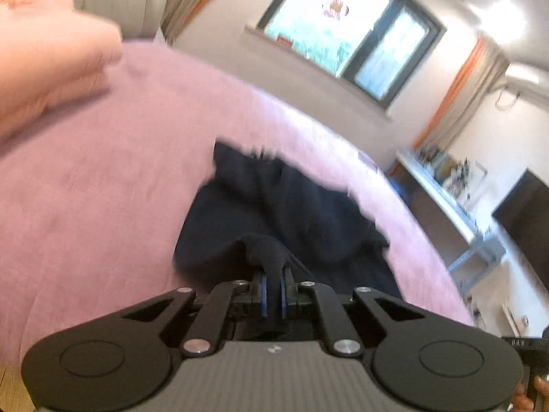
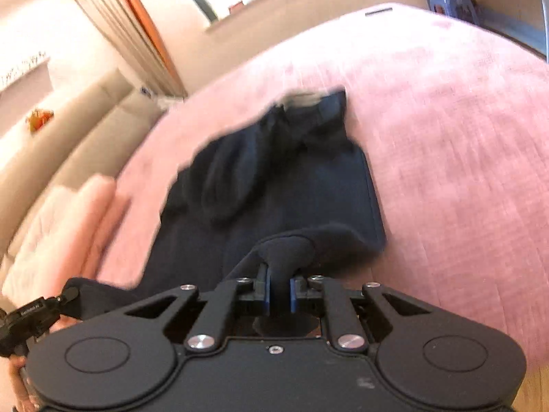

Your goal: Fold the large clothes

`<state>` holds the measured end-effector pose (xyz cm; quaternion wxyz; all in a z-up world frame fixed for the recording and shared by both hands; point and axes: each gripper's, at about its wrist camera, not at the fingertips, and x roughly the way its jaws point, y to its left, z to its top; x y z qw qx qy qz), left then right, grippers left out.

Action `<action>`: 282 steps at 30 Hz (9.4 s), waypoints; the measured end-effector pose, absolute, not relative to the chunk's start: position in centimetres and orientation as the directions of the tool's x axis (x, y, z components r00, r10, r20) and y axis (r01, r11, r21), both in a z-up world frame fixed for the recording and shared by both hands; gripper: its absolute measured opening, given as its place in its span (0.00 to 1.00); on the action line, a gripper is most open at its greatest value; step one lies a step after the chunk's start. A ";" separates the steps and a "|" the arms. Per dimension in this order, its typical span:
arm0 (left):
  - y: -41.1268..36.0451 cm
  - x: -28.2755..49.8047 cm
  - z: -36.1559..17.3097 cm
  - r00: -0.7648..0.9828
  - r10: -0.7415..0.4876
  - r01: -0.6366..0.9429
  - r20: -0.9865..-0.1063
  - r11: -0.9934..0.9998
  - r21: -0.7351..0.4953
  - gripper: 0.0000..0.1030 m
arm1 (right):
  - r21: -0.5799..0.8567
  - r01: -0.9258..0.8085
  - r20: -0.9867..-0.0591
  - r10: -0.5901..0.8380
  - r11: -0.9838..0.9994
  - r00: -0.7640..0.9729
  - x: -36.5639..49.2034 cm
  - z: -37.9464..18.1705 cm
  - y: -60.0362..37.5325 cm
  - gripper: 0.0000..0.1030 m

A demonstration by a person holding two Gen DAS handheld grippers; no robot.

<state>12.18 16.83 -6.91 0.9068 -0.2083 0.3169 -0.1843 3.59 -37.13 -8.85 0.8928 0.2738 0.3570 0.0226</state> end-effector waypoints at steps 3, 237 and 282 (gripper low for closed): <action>15.7 17.6 -6.0 0.767 -0.453 0.205 -0.455 0.844 -0.496 0.08 | 0.525 0.149 -0.583 0.226 0.838 0.780 8.7 -8.3 -38.7 0.13; -18.7 37.4 -13.8 0.312 -0.720 0.489 -0.620 0.681 -0.545 0.38 | 0.326 0.088 -0.832 0.242 0.941 0.500 24.5 -11.7 -41.7 0.71; -20.8 37.5 -16.3 0.247 -0.653 0.560 -0.716 0.699 -0.444 0.11 | -0.040 -0.141 -0.721 0.070 0.989 0.690 48.0 -14.6 -42.9 0.00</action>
